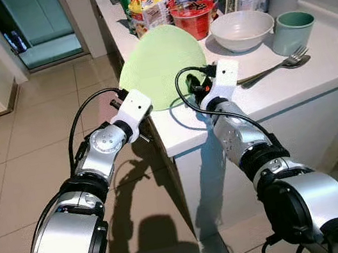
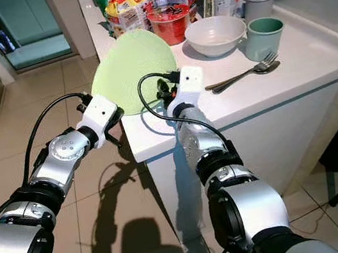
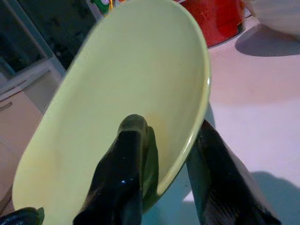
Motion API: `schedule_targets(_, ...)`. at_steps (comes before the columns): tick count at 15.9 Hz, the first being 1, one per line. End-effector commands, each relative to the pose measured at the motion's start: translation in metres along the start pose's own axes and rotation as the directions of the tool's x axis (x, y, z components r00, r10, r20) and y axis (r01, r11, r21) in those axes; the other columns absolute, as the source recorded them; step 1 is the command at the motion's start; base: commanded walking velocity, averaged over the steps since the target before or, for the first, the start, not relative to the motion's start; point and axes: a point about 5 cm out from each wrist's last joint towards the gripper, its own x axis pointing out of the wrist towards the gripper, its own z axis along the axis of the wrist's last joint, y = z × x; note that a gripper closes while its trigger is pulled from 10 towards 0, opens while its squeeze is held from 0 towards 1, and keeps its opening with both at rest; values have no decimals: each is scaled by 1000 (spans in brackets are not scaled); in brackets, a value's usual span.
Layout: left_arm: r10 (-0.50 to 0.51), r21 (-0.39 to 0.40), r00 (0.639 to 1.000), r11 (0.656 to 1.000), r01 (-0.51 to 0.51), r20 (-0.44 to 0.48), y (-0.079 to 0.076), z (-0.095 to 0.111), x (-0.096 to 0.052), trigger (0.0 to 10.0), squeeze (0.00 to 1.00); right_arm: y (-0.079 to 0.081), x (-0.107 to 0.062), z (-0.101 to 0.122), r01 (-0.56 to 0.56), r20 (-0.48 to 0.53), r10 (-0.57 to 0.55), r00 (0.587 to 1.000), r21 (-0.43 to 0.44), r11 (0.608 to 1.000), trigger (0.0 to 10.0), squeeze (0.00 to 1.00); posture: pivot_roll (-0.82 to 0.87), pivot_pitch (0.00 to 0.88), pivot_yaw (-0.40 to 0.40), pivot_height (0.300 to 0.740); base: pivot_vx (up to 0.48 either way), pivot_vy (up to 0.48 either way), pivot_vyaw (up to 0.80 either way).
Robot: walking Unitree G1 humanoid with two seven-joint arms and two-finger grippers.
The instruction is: Setting the table
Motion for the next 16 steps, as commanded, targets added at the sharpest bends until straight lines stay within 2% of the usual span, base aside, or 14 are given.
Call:
schedule_targets(1, -56, -13, 992, 998, 55, -116, -12, -27, -7, 10000, 0, 2, 0, -1, -9, -7, 9, 1000, -12, 1000, 0, 0, 105, 0, 71, 740, 0, 0, 0)
schedule_targets(10, -63, -9, 992, 998, 63, -113, -14, -27, -6, 10000, 0, 2, -1, -3, -2, -5, 2, 1000, -11, 1000, 0, 0, 103, 0, 70, 740, 0, 0, 0)
schedule_targets(16, -27, -22, 998, 999, 25, -59, -5, -13, -3, 10000, 0, 0, -3, -7, 6, -10, -6, 1000, -16, 1000, 0, 0, 103, 0, 75, 740, 0, 0, 0)
